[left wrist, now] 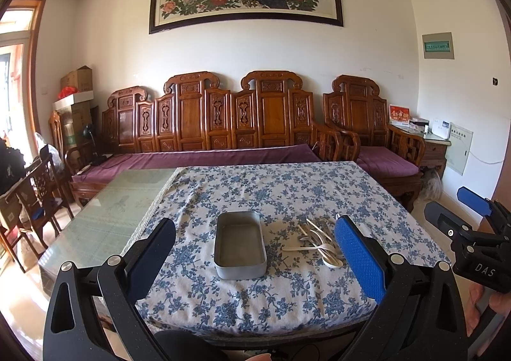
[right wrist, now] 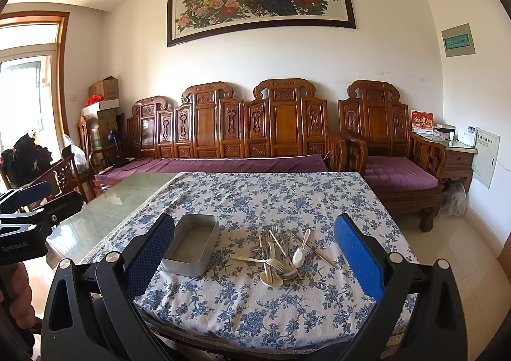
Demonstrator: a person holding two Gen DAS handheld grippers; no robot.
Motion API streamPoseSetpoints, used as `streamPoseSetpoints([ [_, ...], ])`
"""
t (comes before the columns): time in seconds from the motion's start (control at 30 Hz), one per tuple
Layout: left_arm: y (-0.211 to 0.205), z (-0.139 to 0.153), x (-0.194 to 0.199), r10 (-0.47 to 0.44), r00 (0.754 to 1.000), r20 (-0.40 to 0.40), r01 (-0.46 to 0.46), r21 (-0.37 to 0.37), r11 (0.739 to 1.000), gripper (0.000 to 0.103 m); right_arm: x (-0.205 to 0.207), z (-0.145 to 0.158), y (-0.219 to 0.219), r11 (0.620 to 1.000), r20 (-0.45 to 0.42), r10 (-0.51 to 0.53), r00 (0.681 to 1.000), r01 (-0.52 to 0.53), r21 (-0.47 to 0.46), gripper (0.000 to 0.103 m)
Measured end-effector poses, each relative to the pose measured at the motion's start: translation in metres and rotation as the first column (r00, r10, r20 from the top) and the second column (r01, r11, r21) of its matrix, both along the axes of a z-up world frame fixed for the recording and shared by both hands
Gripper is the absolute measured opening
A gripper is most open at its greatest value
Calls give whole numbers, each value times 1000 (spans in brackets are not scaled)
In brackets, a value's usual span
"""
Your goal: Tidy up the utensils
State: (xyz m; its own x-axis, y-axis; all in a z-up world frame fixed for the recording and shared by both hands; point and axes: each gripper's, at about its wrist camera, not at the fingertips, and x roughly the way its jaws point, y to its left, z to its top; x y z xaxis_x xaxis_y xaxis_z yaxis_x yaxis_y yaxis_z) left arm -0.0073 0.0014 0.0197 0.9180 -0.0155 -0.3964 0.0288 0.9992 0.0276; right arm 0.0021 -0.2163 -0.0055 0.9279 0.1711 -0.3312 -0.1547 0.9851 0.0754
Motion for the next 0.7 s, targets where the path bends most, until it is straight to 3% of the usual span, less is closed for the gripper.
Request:
streamPoseSetpoints([
  [0.7, 1, -3, 4, -2, 1000, 4, 2, 10, 1000, 97, 3, -2, 0, 1000, -7, 4, 1000, -4, 3, 101],
])
